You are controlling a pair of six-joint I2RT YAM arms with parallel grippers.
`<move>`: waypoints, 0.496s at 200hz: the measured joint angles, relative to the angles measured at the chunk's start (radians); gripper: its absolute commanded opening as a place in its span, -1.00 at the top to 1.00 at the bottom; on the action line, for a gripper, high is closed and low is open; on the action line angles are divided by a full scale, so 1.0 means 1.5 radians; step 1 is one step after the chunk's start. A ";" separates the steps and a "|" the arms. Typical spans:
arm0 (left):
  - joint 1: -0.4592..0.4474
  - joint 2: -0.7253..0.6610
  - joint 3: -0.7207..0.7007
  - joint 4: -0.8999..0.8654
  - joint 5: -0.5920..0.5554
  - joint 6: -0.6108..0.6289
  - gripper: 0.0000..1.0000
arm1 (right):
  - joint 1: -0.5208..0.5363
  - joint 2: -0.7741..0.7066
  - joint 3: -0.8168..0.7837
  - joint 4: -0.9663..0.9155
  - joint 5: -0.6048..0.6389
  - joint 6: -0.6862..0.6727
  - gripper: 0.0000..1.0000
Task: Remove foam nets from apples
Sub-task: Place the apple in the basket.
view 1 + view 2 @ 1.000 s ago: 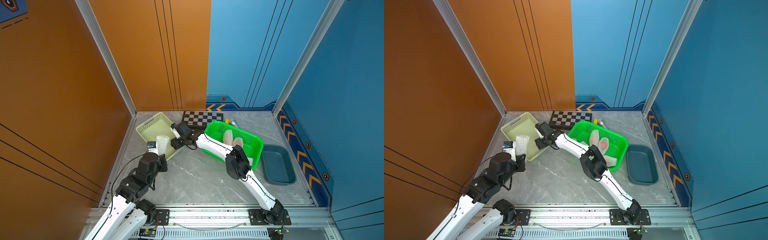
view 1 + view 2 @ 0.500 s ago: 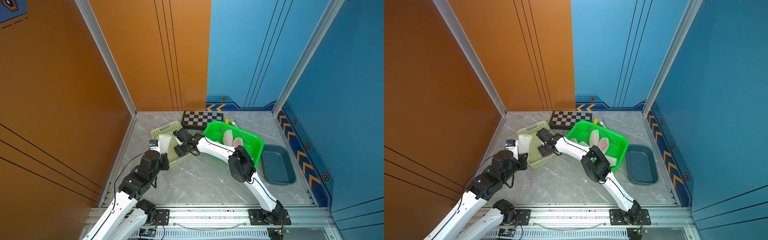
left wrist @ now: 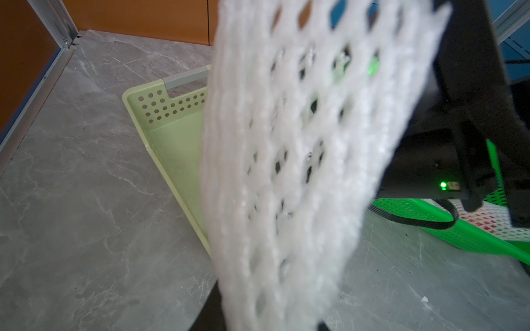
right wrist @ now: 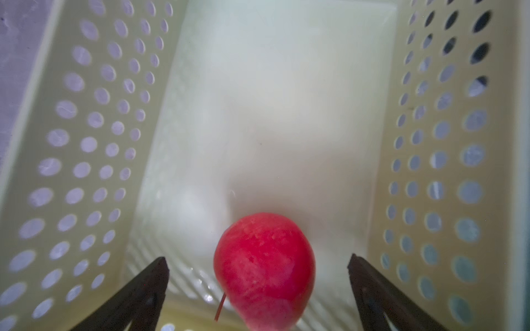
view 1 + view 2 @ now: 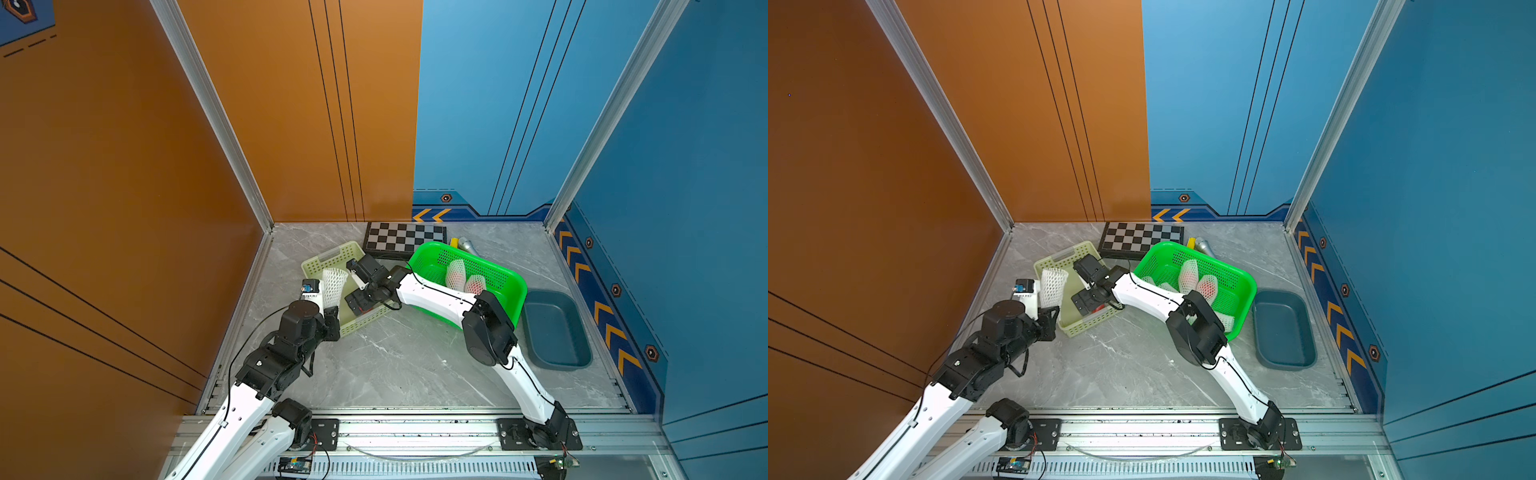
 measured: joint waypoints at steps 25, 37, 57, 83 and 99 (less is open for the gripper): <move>0.009 -0.009 0.025 0.005 0.032 0.018 0.44 | -0.021 -0.108 -0.092 0.031 -0.033 0.000 -0.99; 0.012 -0.009 0.030 0.011 0.060 0.025 0.44 | -0.040 -0.174 -0.148 0.057 -0.059 0.006 -0.99; 0.013 -0.001 0.033 0.028 0.117 0.034 0.45 | -0.083 -0.280 -0.233 0.095 -0.111 0.021 -0.99; 0.014 0.011 0.033 0.057 0.197 0.035 0.45 | -0.143 -0.406 -0.365 0.169 -0.213 0.036 -0.99; 0.014 0.020 0.032 0.088 0.252 0.032 0.44 | -0.169 -0.484 -0.473 0.231 -0.283 0.043 -1.00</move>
